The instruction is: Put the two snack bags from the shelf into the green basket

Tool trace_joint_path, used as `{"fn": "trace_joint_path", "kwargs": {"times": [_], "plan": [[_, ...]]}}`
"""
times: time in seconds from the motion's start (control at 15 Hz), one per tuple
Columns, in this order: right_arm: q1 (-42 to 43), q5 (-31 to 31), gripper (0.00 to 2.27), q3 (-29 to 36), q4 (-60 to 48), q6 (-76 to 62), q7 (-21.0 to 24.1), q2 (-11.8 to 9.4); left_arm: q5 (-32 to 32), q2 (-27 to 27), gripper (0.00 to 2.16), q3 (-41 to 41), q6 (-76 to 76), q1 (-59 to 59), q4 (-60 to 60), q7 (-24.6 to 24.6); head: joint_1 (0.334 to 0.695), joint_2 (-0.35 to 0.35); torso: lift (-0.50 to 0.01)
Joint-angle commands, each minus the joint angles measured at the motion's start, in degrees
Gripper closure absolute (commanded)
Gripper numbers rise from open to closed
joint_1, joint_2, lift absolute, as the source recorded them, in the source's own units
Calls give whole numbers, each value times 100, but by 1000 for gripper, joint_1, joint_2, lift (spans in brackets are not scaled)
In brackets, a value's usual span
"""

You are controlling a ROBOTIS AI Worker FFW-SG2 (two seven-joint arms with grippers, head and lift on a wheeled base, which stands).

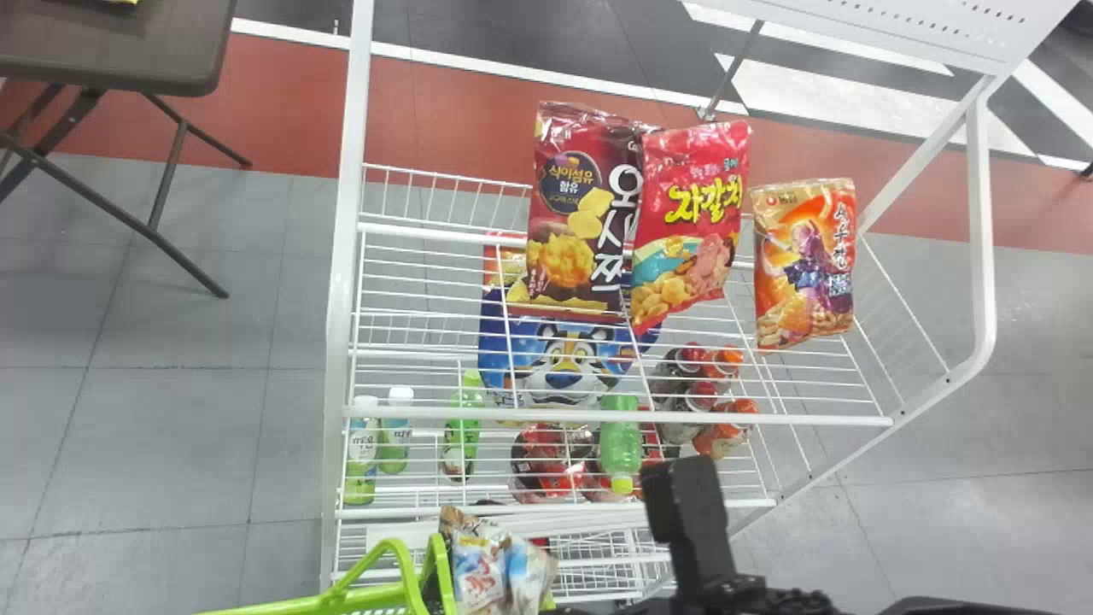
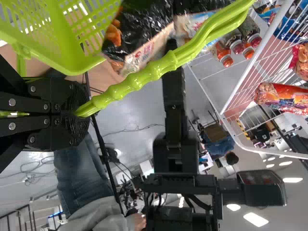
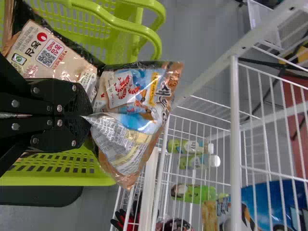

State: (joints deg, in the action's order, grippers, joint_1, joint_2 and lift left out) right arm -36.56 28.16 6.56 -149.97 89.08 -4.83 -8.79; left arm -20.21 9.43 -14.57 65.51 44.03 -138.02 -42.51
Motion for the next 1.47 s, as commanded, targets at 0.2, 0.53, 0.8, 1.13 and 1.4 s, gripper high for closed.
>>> {"fn": "trace_joint_path", "kwargs": {"times": [0.2, 0.53, 0.8, 1.13, 1.4], "plan": [[35, -583, 2162, -779, 390, 100, 9, -308, 9, 6, 1808, -46, -51, 9, -5, 15, 695, -350, -11], [123, -742, 1976, -990, 864, 100, 9, -431, 9, 6, 1804, -55, -69, 9, -14, 15, 695, -350, -11], [176, -636, -1, -805, 724, 100, 9, -422, 17, -3, 1804, -55, -69, 9, -5, 15, 695, -350, -11], [167, -170, 83, 179, 144, 100, -61, -343, 26, -3, 1804, -55, -86, 1, -5, 15, 695, -350, -11], [299, -311, 97, 953, 126, 100, -264, -229, 35, -3, 1804, -64, -86, -35, 21, 15, 695, -350, -11]]}}
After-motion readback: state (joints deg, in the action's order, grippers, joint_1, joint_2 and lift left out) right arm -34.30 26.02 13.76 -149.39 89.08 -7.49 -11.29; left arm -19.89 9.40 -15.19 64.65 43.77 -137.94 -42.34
